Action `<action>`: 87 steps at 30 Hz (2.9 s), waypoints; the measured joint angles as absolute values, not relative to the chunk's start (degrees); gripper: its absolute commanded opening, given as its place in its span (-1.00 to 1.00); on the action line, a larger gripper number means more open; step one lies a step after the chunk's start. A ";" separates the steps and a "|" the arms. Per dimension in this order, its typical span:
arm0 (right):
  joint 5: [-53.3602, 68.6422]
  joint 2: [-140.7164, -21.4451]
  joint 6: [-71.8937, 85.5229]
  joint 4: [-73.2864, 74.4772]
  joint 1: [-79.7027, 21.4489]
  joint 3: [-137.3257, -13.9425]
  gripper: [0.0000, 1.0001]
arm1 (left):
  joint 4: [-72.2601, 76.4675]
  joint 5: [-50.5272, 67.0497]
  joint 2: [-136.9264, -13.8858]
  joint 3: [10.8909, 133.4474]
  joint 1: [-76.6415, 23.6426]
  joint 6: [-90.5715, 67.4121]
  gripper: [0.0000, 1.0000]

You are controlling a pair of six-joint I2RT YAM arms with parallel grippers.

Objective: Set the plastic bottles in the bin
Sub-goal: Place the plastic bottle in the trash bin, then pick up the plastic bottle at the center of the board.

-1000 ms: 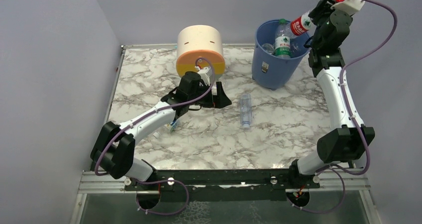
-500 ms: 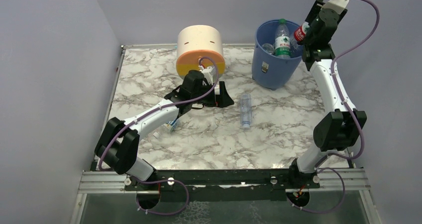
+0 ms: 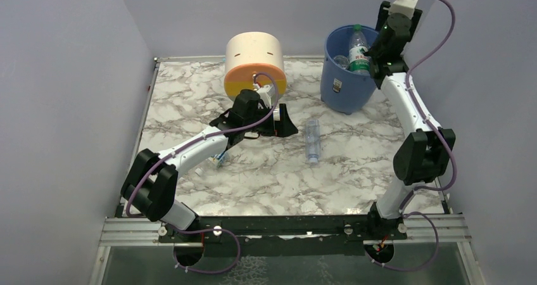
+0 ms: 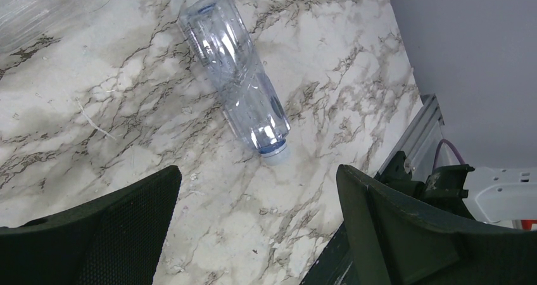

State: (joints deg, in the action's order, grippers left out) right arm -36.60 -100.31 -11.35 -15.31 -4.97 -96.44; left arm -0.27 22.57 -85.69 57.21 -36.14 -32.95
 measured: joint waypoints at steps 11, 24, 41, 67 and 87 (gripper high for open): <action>-39.57 -103.00 -16.75 -17.89 -10.37 -95.94 0.86 | -0.25 22.57 -85.69 57.21 -36.40 -32.97 0.98; -37.89 -100.27 -10.17 -7.27 -10.13 -96.90 -0.12 | -0.25 22.46 -86.74 57.21 -38.68 -33.36 0.98; -38.83 -91.15 -6.61 -14.11 -10.11 -79.68 -0.17 | -0.34 21.85 -86.67 56.82 -39.79 -33.30 0.98; -29.28 -89.01 5.21 -6.04 -9.91 -81.82 0.99 | -2.72 18.61 -87.70 56.86 -41.45 -33.45 0.98; -16.84 -76.31 10.74 13.32 -9.96 -90.26 0.97 | -1.28 14.72 -95.96 60.77 -47.94 -36.38 0.98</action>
State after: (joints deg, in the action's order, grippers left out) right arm -16.84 -76.31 10.74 13.32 -9.96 -90.26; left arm -1.28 14.72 -95.96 60.77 -47.94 -36.38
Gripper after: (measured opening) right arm 0.997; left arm 0.989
